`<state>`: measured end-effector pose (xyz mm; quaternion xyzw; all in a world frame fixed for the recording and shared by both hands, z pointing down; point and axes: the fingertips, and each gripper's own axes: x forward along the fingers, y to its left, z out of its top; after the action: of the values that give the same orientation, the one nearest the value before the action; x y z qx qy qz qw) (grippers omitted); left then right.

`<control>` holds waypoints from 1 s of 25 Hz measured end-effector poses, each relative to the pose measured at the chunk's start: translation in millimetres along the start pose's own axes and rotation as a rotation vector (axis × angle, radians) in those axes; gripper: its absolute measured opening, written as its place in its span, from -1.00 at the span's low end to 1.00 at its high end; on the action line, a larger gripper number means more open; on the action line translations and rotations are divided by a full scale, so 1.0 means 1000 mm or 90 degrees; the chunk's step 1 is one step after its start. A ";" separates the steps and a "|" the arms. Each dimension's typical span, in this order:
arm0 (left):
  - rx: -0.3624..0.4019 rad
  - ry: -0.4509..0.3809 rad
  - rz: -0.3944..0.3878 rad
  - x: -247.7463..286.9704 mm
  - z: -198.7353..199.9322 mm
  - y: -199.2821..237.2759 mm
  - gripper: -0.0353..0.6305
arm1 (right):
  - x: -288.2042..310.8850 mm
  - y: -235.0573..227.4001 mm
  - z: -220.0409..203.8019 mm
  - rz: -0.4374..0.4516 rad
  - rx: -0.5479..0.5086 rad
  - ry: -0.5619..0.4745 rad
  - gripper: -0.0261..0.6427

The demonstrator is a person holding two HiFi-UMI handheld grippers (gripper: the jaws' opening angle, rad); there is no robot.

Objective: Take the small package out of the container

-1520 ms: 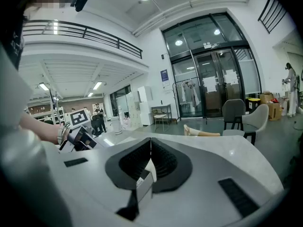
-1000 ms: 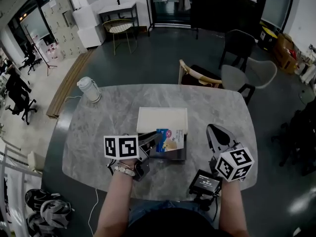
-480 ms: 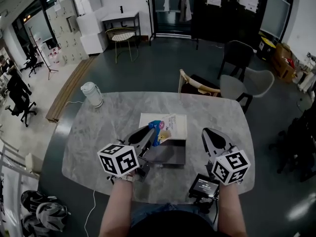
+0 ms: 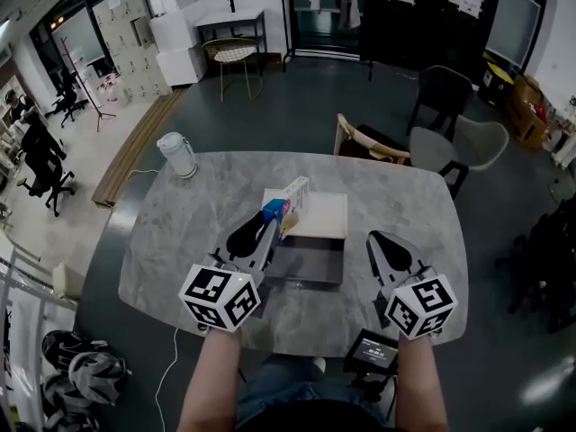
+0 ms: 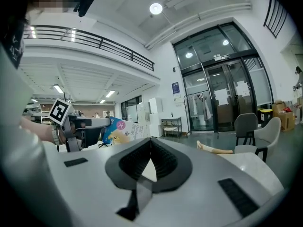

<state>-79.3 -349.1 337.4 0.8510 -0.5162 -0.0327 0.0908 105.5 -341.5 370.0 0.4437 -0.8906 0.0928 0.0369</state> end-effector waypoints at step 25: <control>0.051 -0.099 0.015 -0.018 0.070 0.076 -0.63 | 0.049 0.026 0.047 -0.037 -0.065 -0.022 -0.85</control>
<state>-164.6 -375.6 282.6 0.8429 -0.5323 -0.0768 0.0170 55.9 -373.7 327.8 0.4684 -0.8814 0.0384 0.0467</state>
